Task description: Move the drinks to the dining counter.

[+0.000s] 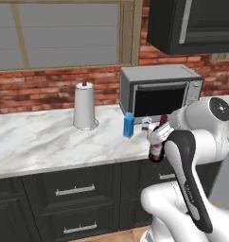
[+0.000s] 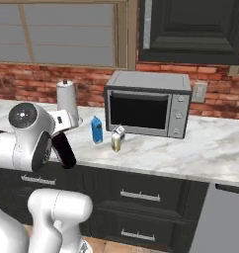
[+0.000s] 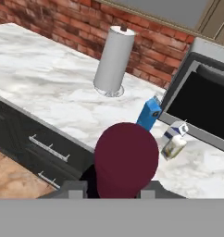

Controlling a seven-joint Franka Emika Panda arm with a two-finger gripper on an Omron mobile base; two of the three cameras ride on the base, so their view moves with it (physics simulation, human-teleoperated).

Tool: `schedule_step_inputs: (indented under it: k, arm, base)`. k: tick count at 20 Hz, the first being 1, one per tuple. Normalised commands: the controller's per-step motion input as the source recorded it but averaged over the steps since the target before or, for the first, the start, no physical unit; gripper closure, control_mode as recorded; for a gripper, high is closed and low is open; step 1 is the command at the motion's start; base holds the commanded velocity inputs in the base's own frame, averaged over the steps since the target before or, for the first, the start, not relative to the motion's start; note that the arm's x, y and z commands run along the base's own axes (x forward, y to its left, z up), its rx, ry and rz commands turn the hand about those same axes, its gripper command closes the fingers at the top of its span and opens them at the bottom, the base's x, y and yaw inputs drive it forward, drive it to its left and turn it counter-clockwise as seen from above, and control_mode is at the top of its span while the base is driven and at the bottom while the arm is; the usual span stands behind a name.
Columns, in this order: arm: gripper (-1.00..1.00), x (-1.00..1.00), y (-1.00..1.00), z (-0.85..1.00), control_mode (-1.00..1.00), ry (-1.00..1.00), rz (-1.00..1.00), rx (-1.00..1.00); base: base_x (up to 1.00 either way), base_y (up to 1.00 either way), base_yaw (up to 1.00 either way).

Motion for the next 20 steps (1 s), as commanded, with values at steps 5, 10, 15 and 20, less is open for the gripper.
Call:
schedule_step_inputs:
  k: [5, 10, 15, 20]
  arm:
    - [1.0, 0.0, 0.0, 0.0, 1.0, 0.0, 0.0, 0.0]
    - [1.0, 0.0, 0.0, 0.0, 1.0, 0.0, 0.0, 0.0]
    - [1.0, 0.0, 0.0, 0.0, 1.0, 0.0, 0.0, 0.0]
    - [1.0, 0.0, 0.0, 0.0, 1.0, 0.0, 0.0, 0.0]
  base:
    - [-0.89, -0.09, 0.01]
    - [-0.62, 0.0, 0.06]
    - [-0.4, 0.0, 0.28]
    - [-0.26, 0.0, 0.44]
